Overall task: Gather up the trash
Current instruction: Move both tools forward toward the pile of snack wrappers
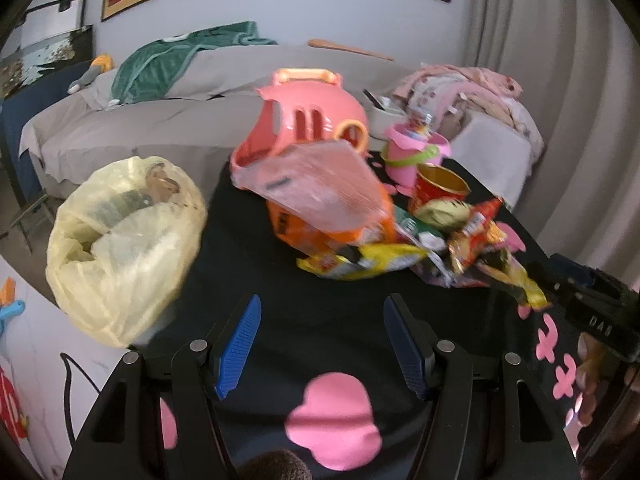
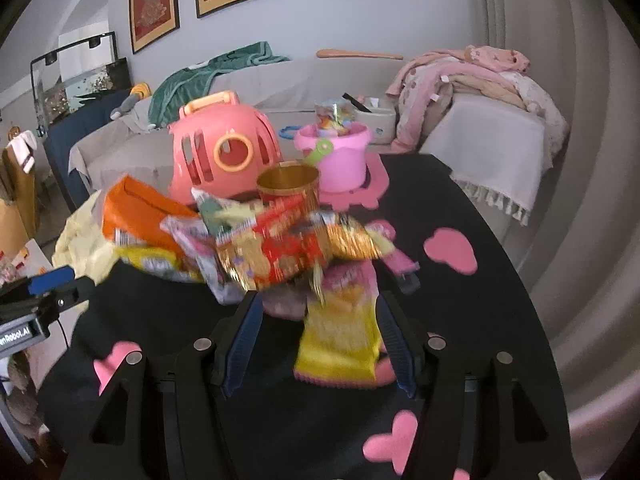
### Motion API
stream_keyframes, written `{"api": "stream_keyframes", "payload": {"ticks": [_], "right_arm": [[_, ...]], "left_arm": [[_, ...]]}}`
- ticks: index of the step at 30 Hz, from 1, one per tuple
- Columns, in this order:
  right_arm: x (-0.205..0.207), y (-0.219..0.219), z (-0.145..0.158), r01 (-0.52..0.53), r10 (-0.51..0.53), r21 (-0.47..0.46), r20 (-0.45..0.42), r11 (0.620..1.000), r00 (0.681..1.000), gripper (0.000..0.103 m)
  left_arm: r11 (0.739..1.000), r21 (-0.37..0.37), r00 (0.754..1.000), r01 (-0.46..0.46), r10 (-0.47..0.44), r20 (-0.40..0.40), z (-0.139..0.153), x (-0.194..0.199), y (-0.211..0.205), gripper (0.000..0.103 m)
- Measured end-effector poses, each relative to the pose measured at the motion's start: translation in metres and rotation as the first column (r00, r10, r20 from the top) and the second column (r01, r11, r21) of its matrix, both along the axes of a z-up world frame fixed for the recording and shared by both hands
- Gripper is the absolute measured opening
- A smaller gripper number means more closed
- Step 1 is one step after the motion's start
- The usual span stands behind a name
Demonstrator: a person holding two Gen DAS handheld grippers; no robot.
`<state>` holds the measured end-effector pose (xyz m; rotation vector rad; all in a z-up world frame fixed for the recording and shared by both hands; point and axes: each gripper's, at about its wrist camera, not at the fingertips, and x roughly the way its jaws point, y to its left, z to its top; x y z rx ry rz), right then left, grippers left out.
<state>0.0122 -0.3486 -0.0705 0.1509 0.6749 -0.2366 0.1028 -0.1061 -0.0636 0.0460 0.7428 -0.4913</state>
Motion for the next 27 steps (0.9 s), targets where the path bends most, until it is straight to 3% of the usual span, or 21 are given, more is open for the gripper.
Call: {"api": "stream_keyframes", "payload": {"ticks": [6,8,11,17,21,24,27], "right_arm": [[0.043,0.041,0.015,-0.166,0.166,-0.02,0.034,0.986,0.986,0.057],[0.062,0.059,0.008,-0.221,0.221,-0.028,0.009,0.975,0.975,0.055],[0.088,0.075,-0.005,-0.22,0.22,-0.027,-0.024,0.975,0.975,0.055],[0.121,0.106,-0.038,-0.31,0.319,0.088,-0.123,0.947,0.94,0.052],[0.126,0.13,-0.054,-0.352,0.368,0.121,-0.158,0.928,0.916,0.04],[0.122,0.141,-0.054,-0.38,0.396,0.121,-0.156,0.917,0.905,0.01],[0.115,0.14,-0.05,-0.382,0.4,0.135,-0.146,0.914,0.905,0.007]], "left_arm": [[0.996,-0.027,0.997,-0.08,0.08,-0.005,0.005,0.019,0.036,0.065],[0.995,-0.047,0.996,-0.088,0.087,-0.023,0.008,0.026,0.05,0.065],[0.994,-0.068,0.996,-0.09,0.088,-0.03,0.013,0.031,0.064,0.065],[0.987,-0.091,0.991,-0.13,0.131,0.0,0.024,0.037,0.091,0.065],[0.983,-0.112,0.989,-0.147,0.149,0.012,0.029,0.037,0.108,0.065],[0.982,-0.114,0.988,-0.151,0.153,0.005,0.026,0.039,0.115,0.065],[0.982,-0.117,0.989,-0.15,0.149,-0.018,0.019,0.04,0.115,0.065]]}}
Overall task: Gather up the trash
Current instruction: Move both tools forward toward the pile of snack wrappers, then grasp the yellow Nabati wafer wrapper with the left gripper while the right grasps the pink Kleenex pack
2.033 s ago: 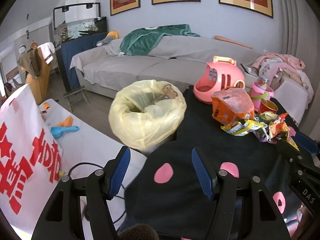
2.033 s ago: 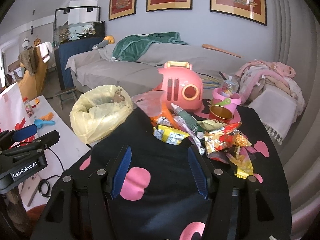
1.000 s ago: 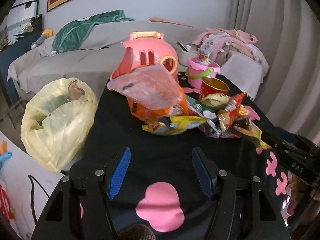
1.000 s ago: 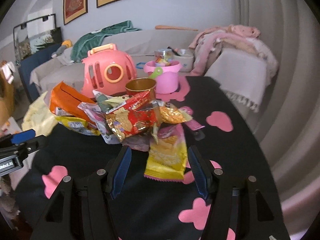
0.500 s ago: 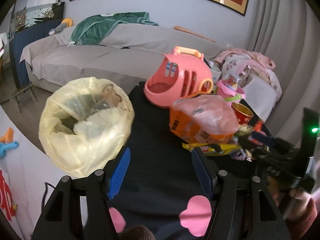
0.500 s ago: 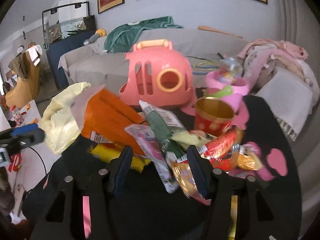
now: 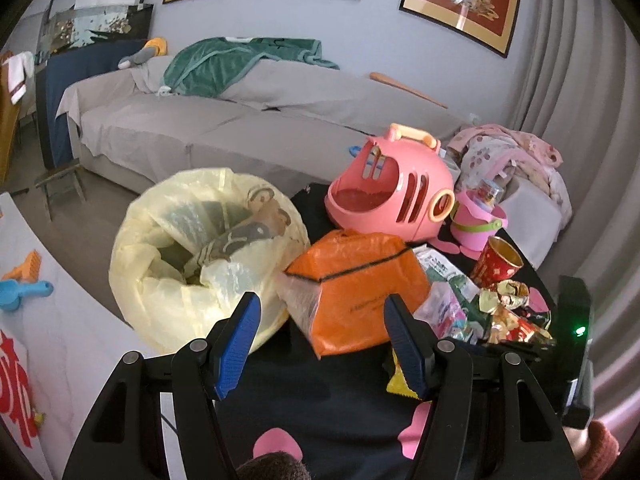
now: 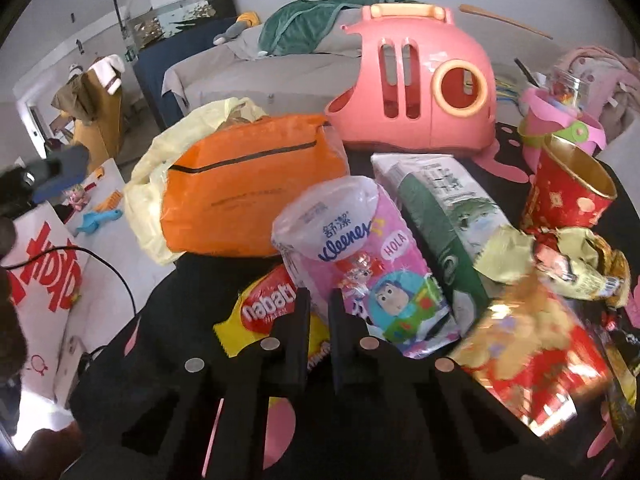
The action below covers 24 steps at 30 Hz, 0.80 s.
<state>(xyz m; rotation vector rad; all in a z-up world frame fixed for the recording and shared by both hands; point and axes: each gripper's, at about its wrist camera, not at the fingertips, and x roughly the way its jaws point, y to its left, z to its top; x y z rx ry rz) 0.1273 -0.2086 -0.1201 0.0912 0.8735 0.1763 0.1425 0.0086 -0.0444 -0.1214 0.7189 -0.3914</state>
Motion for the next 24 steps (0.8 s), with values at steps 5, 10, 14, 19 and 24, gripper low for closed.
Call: {"api": "stream_keyframes", "payload": {"ticks": [5,10,14,19,24], "right_arm": [[-0.024,-0.029,0.017,0.074,-0.074,0.014,0.046,0.997,0.996,0.007],[-0.043,-0.058,0.025,0.168,-0.167,-0.018,0.065,0.986,0.984,0.007],[-0.056,-0.083,0.028,0.247,-0.244,-0.035,0.072,0.968,0.967,0.008],[-0.068,-0.102,0.022,0.268,-0.266,-0.019,0.078,0.963,0.961,0.009],[-0.058,-0.094,0.025,0.16,-0.161,0.017,0.106,0.987,0.981,0.027]], "left_arm": [[0.997,-0.002,0.994,0.078,-0.078,-0.074,-0.025,-0.001,-0.023,0.065],[0.983,-0.001,0.966,0.184,-0.181,-0.185,-0.061,0.002,-0.071,0.065],[0.977,0.022,0.949,0.214,-0.203,-0.242,-0.084,0.011,-0.103,0.065],[0.974,0.06,0.948,0.217,-0.196,-0.25,-0.094,0.016,-0.12,0.065],[0.977,0.036,0.946,0.212,-0.196,-0.257,-0.096,0.021,-0.118,0.065]]}}
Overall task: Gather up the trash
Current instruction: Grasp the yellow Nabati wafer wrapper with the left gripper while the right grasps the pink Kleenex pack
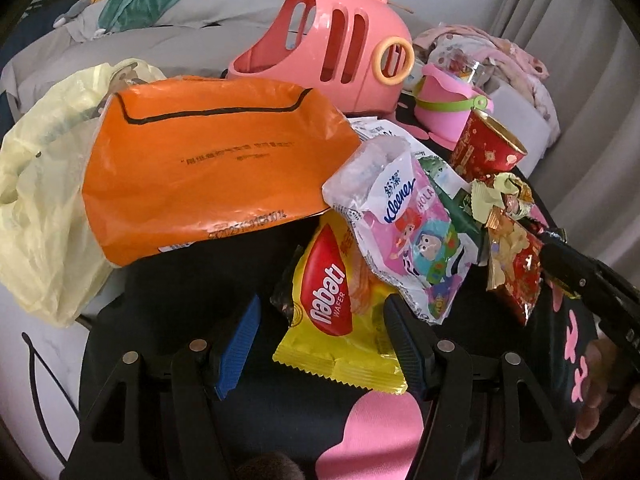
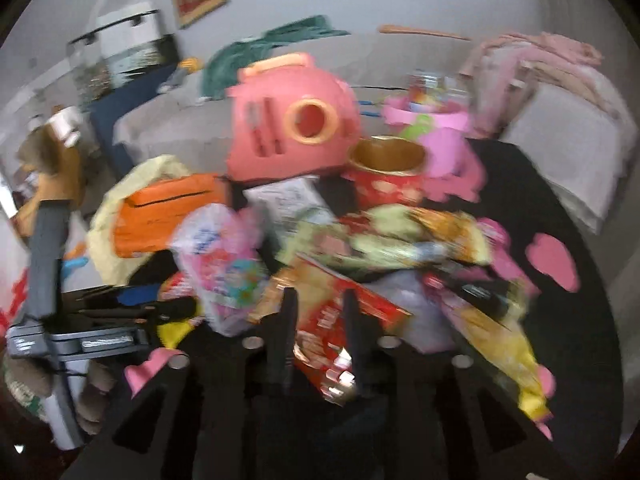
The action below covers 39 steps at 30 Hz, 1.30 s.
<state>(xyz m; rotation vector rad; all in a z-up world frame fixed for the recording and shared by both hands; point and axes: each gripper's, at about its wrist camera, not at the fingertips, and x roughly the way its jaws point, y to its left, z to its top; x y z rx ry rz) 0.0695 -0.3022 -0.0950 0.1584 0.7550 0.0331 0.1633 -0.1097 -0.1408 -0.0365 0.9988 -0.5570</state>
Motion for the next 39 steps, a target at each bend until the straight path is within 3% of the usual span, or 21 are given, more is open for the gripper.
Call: {"api": "stream_keyframes", "payload": {"ticks": [5,8,12,15,25,31,35,39], "right_arm": [[0.023,0.019,0.001,-0.125,0.124,-0.02,-0.01,0.992,0.992,0.03],[0.035,0.025,0.002,-0.122,0.121,-0.066,-0.027,0.99,0.992,0.03],[0.036,0.024,0.004,-0.102,0.101,-0.07,-0.019,0.992,0.995,0.03],[0.035,0.025,0.005,-0.11,0.109,-0.076,-0.015,0.991,0.994,0.03],[0.058,0.049,-0.006,-0.198,0.192,-0.075,-0.075,0.977,0.978,0.034],[0.09,0.06,-0.025,-0.197,0.181,-0.099,-0.151,0.975,0.972,0.035],[0.096,0.07,-0.036,-0.224,0.212,-0.042,-0.197,0.974,0.957,0.036],[0.092,0.082,-0.042,-0.246,0.227,-0.068,-0.21,0.967,0.951,0.038]], "left_arm": [[0.999,-0.027,0.998,0.042,-0.043,-0.042,0.0,0.008,0.005,0.065],[0.998,-0.018,0.996,0.052,-0.053,-0.067,0.002,0.012,0.004,0.061],[1.0,-0.002,0.999,0.014,-0.014,-0.052,0.0,0.011,0.008,0.018],[0.998,-0.062,0.998,0.024,-0.028,-0.062,0.004,0.01,0.018,0.007],[0.996,-0.09,0.999,0.008,-0.003,0.053,0.039,-0.007,0.067,0.004],[0.991,-0.137,0.999,-0.003,0.009,0.042,0.039,-0.007,0.086,0.008],[0.988,-0.154,0.999,-0.009,0.015,0.041,0.038,-0.005,0.094,0.017],[0.983,-0.184,0.999,-0.013,0.021,0.041,0.037,-0.004,0.102,0.029]]}}
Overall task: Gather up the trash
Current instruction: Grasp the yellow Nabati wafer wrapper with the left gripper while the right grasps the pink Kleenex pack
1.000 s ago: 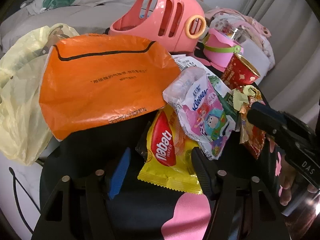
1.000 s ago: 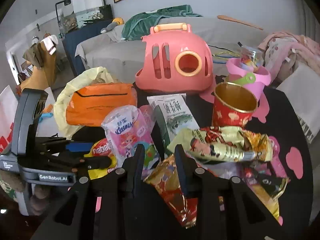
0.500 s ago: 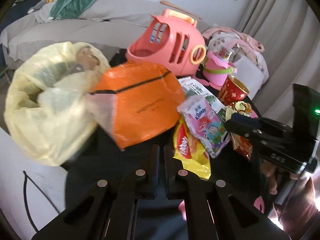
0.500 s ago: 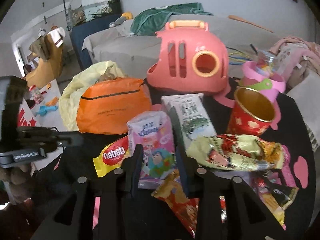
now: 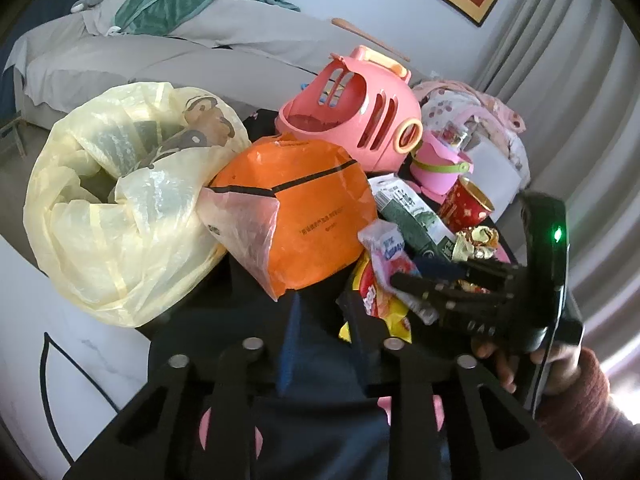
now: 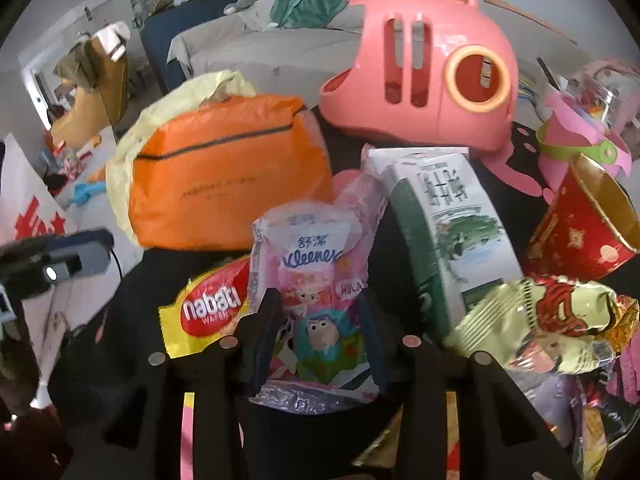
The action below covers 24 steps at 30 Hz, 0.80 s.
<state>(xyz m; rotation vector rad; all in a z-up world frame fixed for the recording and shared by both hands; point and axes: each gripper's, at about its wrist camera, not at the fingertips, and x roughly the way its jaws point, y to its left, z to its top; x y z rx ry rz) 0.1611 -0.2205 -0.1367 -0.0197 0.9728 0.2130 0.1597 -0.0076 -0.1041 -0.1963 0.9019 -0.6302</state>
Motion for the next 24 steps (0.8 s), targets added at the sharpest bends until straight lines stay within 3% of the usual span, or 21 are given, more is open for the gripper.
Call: {"api": "stream_keyframes", "payload": {"ticks": [6,9,11,13,15,24], "right_arm": [[0.006,0.0,-0.008,-0.002,0.002,0.001,-0.018,1.0,1.0,0.051],[0.006,0.008,-0.009,-0.017,0.016,-0.043,-0.021,0.999,1.0,0.052],[0.002,0.006,-0.005,-0.007,0.007,-0.029,-0.009,1.0,1.0,0.042],[-0.006,0.003,0.004,0.006,-0.005,-0.018,0.034,1.0,0.999,0.021],[-0.016,-0.003,0.016,0.026,-0.025,-0.006,0.075,1.0,0.997,0.01],[-0.067,-0.065,0.052,0.185,-0.203,0.119,0.154,0.975,0.967,0.007]], "left_arm": [[1.0,-0.003,1.0,-0.022,0.022,-0.007,-0.003,0.002,0.004,0.03],[1.0,-0.001,0.999,-0.028,0.028,-0.017,-0.005,0.002,0.006,0.031],[1.0,0.0,1.0,-0.022,0.022,-0.022,-0.006,0.001,0.006,0.031],[1.0,0.007,1.0,-0.004,0.004,-0.022,-0.008,-0.001,0.002,0.031],[1.0,0.019,1.0,0.021,-0.02,-0.022,-0.011,-0.003,-0.006,0.032],[0.989,0.102,0.994,0.112,-0.112,0.0,-0.022,0.007,-0.064,0.036]]}}
